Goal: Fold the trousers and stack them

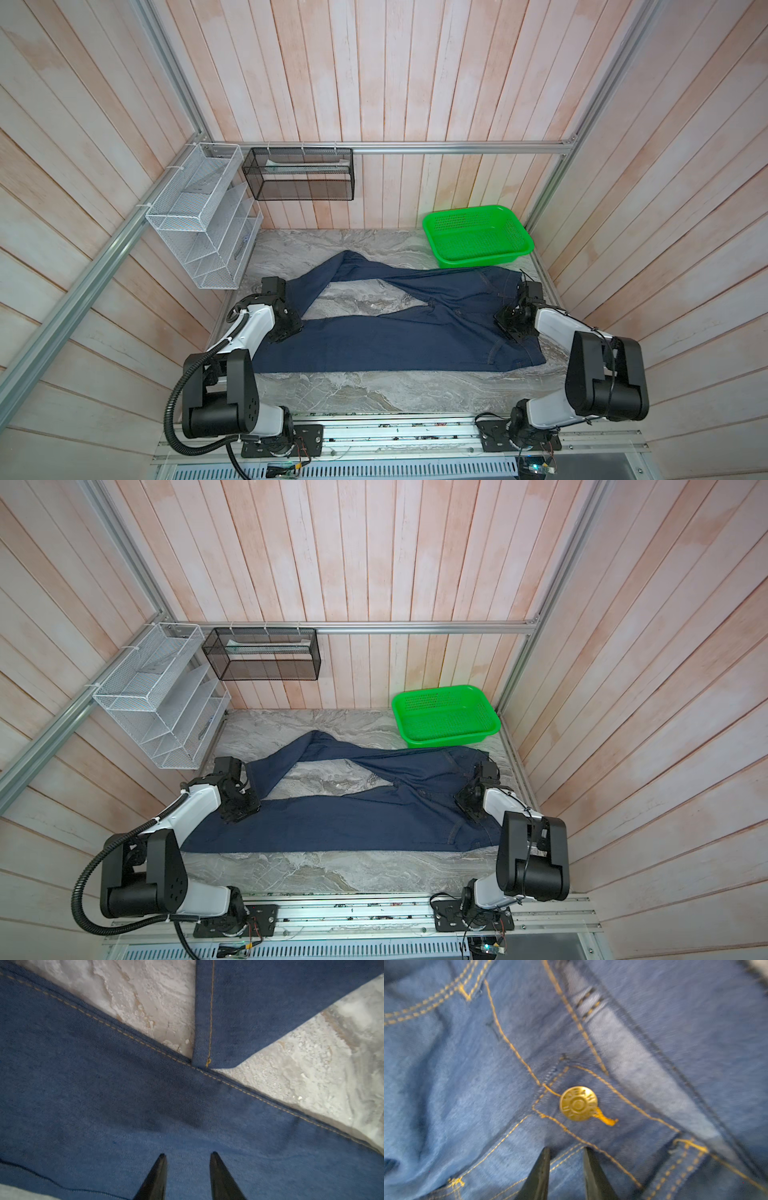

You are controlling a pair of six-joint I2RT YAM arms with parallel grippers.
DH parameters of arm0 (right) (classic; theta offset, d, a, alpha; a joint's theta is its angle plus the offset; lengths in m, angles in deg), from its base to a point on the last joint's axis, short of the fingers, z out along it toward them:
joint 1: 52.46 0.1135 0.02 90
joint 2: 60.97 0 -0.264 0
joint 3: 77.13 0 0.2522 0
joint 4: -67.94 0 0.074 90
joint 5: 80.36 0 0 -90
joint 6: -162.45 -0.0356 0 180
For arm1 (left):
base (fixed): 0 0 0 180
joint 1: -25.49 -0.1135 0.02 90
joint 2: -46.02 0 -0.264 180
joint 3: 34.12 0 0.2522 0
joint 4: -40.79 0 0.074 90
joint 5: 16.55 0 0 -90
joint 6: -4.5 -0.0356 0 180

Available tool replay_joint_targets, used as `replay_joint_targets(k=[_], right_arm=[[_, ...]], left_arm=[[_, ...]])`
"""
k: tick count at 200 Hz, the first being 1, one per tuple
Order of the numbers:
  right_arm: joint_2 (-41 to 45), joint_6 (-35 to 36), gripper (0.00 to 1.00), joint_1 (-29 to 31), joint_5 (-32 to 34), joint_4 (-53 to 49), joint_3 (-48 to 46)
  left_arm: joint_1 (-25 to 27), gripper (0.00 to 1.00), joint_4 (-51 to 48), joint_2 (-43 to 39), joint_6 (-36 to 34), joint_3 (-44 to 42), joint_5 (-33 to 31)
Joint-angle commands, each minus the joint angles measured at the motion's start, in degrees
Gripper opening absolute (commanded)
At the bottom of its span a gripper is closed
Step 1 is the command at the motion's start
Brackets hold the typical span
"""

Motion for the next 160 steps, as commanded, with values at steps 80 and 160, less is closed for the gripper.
replay_joint_targets(k=[80,160], right_arm=[[12.8,8.4,0.36,-7.4,-0.2,-9.0,1.4],[17.8,4.8,0.38,0.0,-6.1,-7.5,3.9]], left_arm=[[0.1,0.47,0.0,-1.8,-1.2,3.9,-0.4],[4.9,0.56,-0.5,1.3,-1.1,14.9,2.4]])
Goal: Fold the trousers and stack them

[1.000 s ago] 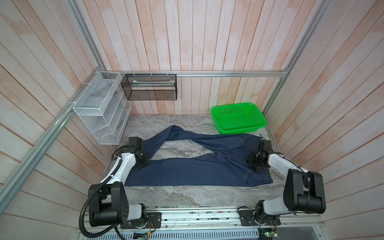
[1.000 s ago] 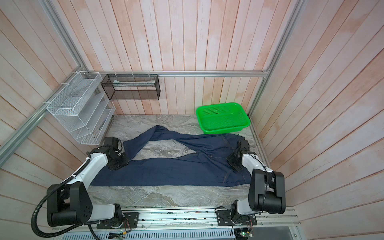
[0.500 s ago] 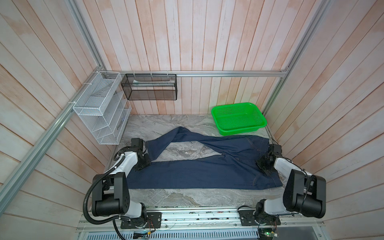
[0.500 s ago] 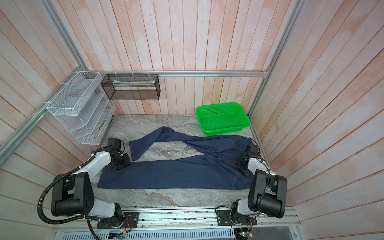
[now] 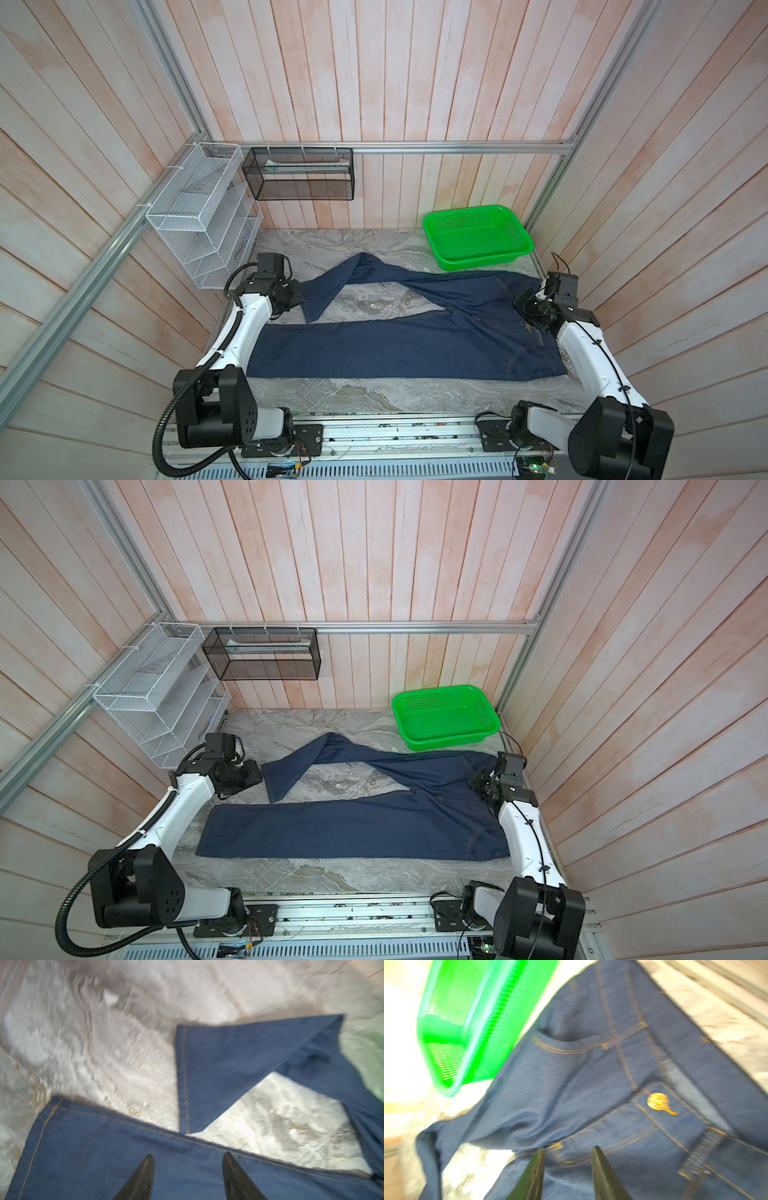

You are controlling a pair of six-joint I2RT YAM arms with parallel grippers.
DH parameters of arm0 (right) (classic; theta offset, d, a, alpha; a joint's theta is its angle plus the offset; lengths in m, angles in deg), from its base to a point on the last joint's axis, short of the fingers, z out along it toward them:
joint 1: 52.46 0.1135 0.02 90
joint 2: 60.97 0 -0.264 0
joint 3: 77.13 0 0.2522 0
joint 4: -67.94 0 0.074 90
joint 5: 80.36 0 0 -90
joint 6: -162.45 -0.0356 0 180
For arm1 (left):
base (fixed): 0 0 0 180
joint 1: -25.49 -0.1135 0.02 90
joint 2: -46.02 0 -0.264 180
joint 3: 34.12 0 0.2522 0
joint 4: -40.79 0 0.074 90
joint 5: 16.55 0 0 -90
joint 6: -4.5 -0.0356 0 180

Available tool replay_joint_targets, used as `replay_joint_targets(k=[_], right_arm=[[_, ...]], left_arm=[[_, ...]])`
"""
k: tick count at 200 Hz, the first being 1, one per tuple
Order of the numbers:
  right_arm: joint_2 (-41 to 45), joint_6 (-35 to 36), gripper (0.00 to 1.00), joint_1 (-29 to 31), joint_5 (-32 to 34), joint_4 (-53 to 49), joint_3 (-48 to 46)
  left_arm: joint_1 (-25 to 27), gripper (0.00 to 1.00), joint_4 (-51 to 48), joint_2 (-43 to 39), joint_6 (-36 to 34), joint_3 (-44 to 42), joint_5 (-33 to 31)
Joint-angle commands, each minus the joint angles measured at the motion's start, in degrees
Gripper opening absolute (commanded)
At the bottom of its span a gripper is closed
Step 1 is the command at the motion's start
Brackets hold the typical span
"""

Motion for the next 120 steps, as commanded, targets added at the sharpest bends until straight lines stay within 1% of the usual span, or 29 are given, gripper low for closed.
replay_joint_targets(k=[1,23,59,67,82,93,120], right_arm=[[-1.3,-1.7,0.38,1.6,-2.7,-0.1,-1.9],[-2.4,-2.7,0.38,2.6,-4.0,2.2,-4.7],[-3.3,-3.2,0.37,4.1,-4.1,4.4,-7.4],[-3.5,-3.3,0.37,4.4,-4.1,4.7,-7.7],[-3.8,-3.4,0.37,4.9,-4.2,5.2,-8.2],[-4.2,-3.5,0.36,5.1,-4.1,5.5,-8.4],[-5.0,-3.5,0.36,5.6,-4.0,6.1,-9.0]], left_arm=[[1.0,0.56,-0.2,4.3,-0.1,0.9,0.8],[1.7,0.55,1.7,7.4,-0.3,0.6,0.2],[2.4,0.55,4.1,13.0,-1.0,-0.1,1.0],[2.9,0.58,4.4,14.1,-1.1,-0.5,1.0],[3.7,0.68,5.1,16.0,-1.2,-1.5,0.9],[4.5,0.72,5.6,17.1,-1.2,-2.1,0.9],[5.6,0.74,6.7,19.3,-1.0,-3.5,0.7]])
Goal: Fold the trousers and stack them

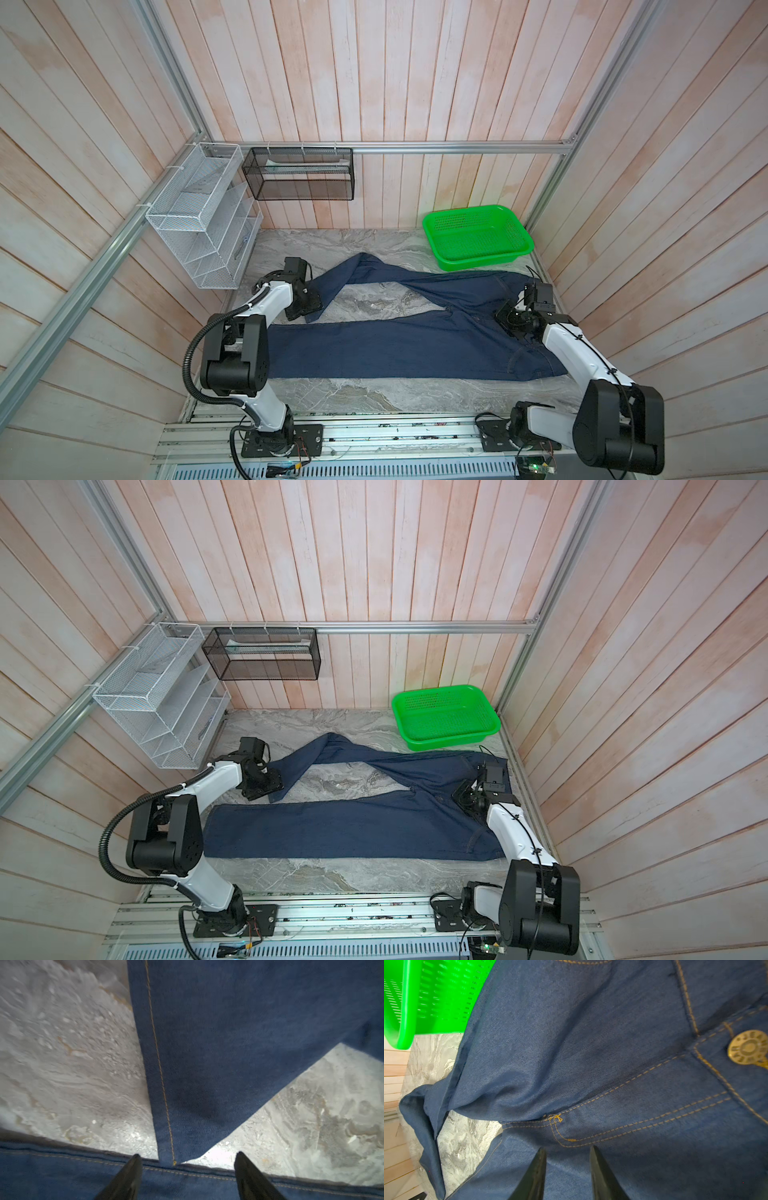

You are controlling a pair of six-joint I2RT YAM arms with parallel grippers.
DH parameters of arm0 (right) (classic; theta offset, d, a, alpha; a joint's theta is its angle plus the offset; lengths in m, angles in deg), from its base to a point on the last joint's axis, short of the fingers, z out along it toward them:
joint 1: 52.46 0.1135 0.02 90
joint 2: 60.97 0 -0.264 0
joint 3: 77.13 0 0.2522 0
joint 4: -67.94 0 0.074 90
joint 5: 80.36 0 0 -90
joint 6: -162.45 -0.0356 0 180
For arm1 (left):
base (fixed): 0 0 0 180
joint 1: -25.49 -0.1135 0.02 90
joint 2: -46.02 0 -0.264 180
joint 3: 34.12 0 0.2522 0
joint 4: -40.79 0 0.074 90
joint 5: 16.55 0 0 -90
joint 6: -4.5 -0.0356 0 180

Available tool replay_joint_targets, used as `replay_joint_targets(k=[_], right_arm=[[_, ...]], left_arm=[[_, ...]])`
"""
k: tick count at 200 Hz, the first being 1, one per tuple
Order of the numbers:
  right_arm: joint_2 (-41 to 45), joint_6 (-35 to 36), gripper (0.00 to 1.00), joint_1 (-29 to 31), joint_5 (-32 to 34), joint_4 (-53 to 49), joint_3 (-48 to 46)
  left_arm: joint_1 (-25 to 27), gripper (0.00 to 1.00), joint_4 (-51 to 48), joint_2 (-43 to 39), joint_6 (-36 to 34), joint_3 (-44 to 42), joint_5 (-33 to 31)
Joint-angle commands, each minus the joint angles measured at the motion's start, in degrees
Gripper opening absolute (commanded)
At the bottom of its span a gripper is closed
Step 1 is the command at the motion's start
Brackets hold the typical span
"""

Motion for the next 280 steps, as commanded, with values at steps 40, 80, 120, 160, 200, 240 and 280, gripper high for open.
replay_joint_targets(k=[40,80,120,160,200,240,280], right_arm=[[-1.8,-0.7,0.36,1.0,0.1,2.0,-2.3],[-1.9,-0.9,0.35,0.9,0.0,2.5,-2.9],[-0.6,-0.9,0.35,1.2,0.1,1.6,-2.7],[1.6,-0.1,0.35,1.2,1.4,0.0,-3.3],[3.3,0.5,0.35,1.2,3.2,-0.9,-4.5],[3.2,0.7,0.35,1.1,5.6,-1.1,-5.1],[-0.2,1.6,0.35,1.0,7.5,0.1,-5.5]], left_arm=[[0.9,0.63,1.7,4.6,-0.6,-1.8,-0.8],[0.9,0.17,0.9,3.3,-1.0,-1.3,-1.9],[0.9,0.0,-1.0,-12.3,-2.0,0.2,0.0],[0.8,0.0,-10.9,-29.3,-3.4,4.7,2.1],[0.8,0.0,-21.1,-39.3,-3.2,12.5,0.6],[0.2,0.0,-22.5,-37.5,-1.5,16.4,-0.3],[-4.5,0.0,-14.5,-30.8,0.6,9.8,6.2]])
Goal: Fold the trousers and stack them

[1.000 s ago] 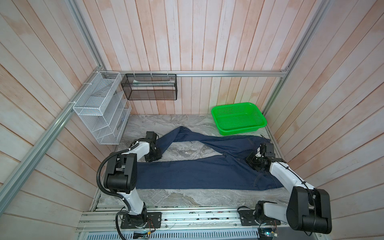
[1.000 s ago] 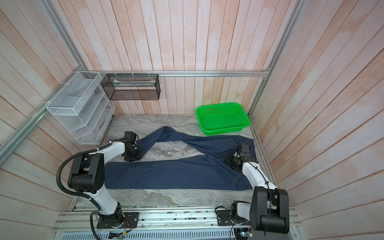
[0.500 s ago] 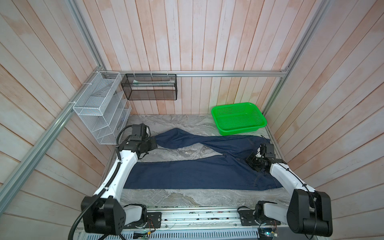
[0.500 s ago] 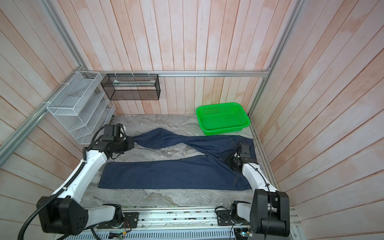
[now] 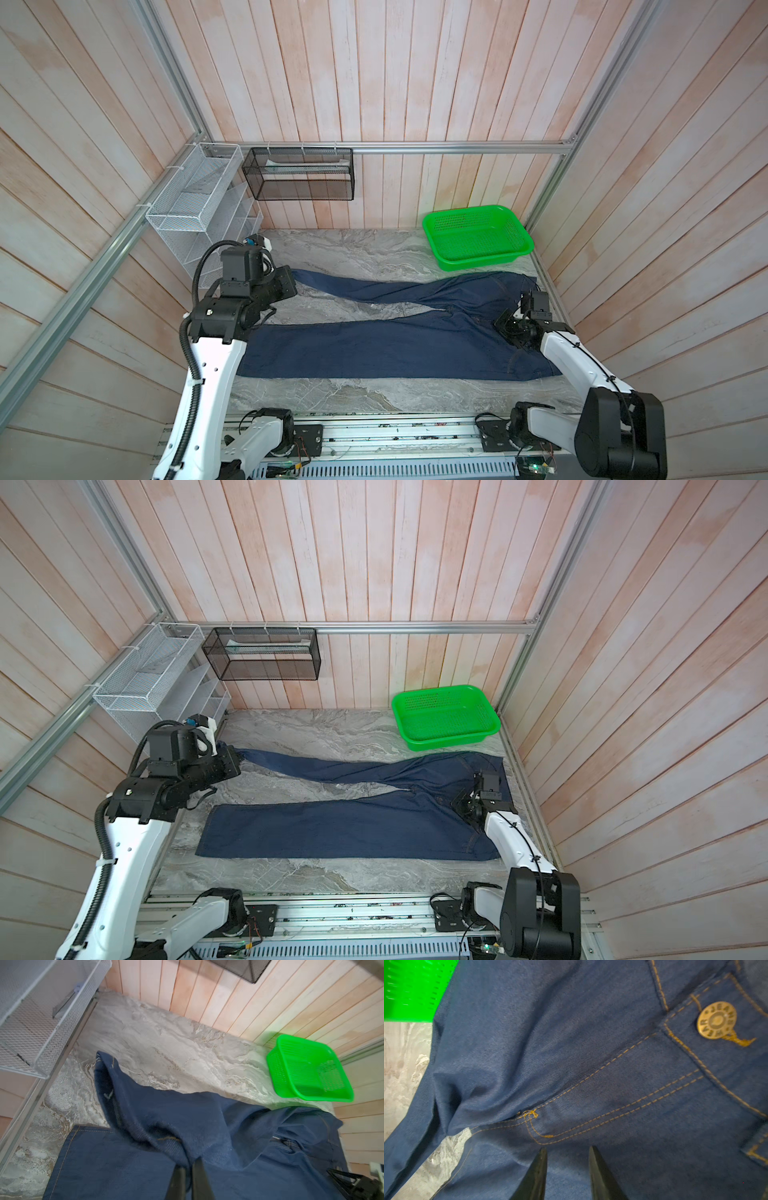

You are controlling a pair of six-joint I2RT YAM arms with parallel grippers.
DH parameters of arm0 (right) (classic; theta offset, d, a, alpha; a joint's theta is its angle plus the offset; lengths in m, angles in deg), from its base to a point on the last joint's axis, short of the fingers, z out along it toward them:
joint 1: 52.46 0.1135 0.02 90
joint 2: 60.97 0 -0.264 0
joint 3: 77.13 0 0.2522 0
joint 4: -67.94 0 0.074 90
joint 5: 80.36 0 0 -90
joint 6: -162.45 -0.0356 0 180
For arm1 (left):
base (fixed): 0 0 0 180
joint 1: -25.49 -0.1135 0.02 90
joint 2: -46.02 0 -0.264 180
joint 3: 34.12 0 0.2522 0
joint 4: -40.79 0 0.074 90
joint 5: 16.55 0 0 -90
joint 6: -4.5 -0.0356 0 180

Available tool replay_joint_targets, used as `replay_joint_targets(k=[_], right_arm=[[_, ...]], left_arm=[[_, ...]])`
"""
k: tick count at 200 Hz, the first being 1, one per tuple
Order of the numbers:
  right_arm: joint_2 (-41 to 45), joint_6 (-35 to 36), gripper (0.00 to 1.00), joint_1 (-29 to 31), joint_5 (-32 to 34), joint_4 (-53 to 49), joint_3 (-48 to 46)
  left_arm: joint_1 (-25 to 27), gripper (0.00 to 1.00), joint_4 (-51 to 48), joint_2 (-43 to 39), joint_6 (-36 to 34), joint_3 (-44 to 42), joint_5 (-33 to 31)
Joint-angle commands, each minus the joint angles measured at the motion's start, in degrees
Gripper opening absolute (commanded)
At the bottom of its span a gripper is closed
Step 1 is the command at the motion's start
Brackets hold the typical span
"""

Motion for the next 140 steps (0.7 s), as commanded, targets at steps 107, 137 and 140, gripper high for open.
replay_joint_targets(k=[107,137,140], right_arm=[[-11.6,1.2,0.23,-1.0,9.7,-10.0,0.1],[-6.9,-1.1,0.22,-0.2,8.0,-16.2,1.1],[-6.1,-1.3,0.22,-0.2,8.0,-16.4,0.8]], left_arm=[[-4.9,0.0,-6.3,-2.6,-0.8,3.7,0.1],[-5.0,0.0,-11.2,-6.1,-1.0,7.3,-1.4],[-5.0,0.0,-11.5,-6.3,-1.0,7.7,-1.4]])
